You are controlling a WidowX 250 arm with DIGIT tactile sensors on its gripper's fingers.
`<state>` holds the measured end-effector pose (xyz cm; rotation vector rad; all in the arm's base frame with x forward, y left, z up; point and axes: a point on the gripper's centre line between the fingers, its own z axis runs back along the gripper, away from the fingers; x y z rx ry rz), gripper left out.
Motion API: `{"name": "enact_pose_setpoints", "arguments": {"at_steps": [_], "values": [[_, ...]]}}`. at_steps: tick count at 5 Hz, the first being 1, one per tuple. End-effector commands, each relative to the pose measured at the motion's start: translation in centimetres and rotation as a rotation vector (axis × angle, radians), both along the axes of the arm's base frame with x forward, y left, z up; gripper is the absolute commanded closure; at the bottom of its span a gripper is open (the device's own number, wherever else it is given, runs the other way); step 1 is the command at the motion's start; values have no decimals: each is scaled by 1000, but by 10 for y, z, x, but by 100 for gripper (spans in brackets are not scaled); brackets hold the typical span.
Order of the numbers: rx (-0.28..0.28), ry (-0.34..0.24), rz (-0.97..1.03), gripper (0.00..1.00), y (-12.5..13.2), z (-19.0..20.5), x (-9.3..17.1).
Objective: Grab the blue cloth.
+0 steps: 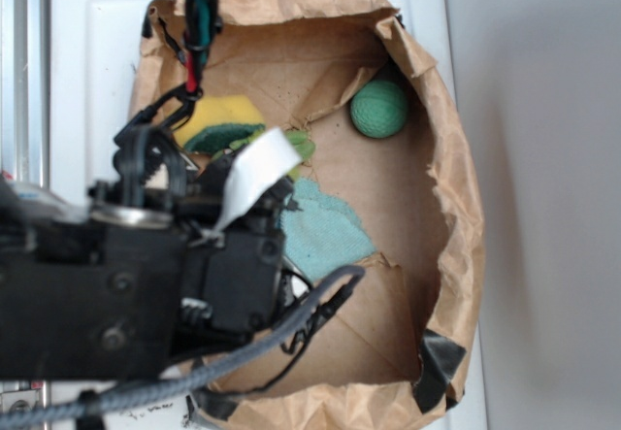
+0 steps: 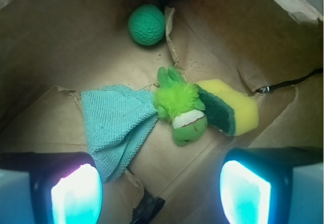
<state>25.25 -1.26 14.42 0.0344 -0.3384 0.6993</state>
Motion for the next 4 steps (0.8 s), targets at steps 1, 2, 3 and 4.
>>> {"name": "enact_pose_setpoints", "arguments": {"at_steps": [1, 2, 3, 4], "values": [[-4, -34, -15, 0, 5, 12, 2], [-4, -34, -15, 0, 5, 12, 2], [-44, 7, 6, 0, -1, -15, 24], [-47, -4, 34, 0, -3, -36, 43]]}}
